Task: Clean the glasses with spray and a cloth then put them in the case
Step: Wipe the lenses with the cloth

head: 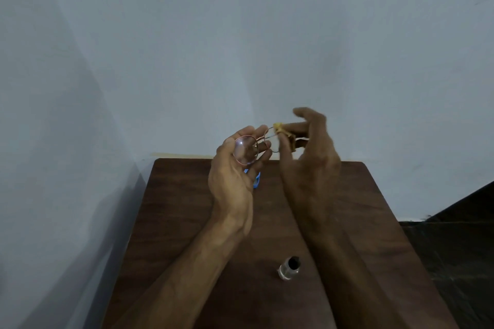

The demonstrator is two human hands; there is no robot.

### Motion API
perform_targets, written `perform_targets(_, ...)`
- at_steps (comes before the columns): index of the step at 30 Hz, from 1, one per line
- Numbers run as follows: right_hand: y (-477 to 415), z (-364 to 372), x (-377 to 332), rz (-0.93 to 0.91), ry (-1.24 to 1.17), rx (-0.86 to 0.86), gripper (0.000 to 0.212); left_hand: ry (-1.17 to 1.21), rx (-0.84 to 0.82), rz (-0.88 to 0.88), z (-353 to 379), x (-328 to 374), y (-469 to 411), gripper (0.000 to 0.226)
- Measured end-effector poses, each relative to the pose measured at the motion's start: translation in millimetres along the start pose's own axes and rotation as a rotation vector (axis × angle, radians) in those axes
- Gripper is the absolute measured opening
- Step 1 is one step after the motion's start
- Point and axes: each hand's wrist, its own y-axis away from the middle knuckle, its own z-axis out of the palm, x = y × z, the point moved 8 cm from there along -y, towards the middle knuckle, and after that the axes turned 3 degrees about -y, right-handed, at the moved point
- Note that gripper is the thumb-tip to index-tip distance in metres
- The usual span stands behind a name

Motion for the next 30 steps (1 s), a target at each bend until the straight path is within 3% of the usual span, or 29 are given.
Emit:
perform_targets(5, 10, 8, -15, -0.059, -0.019, -0.083, 0.051, 0.034, 0.006, -0.002, -1, -3, 3, 0.036)
perform_targets(9, -2, -2, 4, -0.005, 0.017, -0.003, 0.054, 0.070, -0.001, 0.012, 1, 1, 4, 0.037)
perform_targets(13, 10, 7, -15, -0.083, -0.030, -0.123, 0.059, 0.068, 0.003, 0.013, -1, 2, 2, 0.034)
perform_targets(17, -7, -3, 4, 0.001, -0.024, -0.018, 0.057, 0.088, -0.038, 0.012, 4, 3, 5, 0.037)
perform_targets(20, 6, 6, -15, -0.084, -0.046, -0.142, 0.060, 0.081, -0.051, 0.036, 2, 6, 4, 0.034)
perform_targets(24, -9, -1, 2, 0.002, 0.005, -0.034, 0.057, 0.022, -0.049, 0.015, 3, 3, 5, 0.042)
perform_targets(26, -5, 6, -11, 0.011, -0.094, -0.090, 0.056, 0.017, -0.001, -0.018, 2, -1, 7, 0.038)
perform_targets(30, 25, 17, -49, -0.156, -0.217, -0.256, 0.064, 0.048, 0.028, -0.074, 1, -4, 7, 0.037)
